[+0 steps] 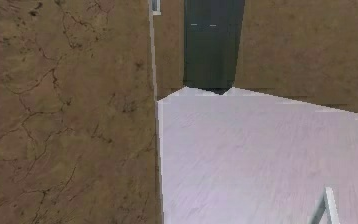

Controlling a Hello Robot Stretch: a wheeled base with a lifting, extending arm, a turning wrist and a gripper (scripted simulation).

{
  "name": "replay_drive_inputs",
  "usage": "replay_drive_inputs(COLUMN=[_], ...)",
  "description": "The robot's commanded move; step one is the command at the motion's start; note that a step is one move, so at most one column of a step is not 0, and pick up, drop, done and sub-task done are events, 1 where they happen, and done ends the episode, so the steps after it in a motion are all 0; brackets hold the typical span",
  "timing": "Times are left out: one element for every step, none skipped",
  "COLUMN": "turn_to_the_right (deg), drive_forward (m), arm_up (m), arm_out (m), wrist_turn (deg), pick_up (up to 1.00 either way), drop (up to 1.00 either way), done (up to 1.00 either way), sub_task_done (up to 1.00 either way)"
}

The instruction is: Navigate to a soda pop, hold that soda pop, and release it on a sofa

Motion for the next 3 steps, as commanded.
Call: replay_drive_inputs(turn_to_the_right=[0.0, 0.0, 0.0], drive_forward=[0.0, 0.0, 0.0], arm_up=[0.5, 0.38, 0.0], arm_out=[0.0, 0.0, 0.46], wrist_turn=[0.0, 0.0, 0.0], pick_up=[0.0, 0.0, 0.0], drop=[0.0, 0.0, 0.0], done=[0.0, 0.0, 0.0], sub_task_done=[0.0, 0.0, 0.0])
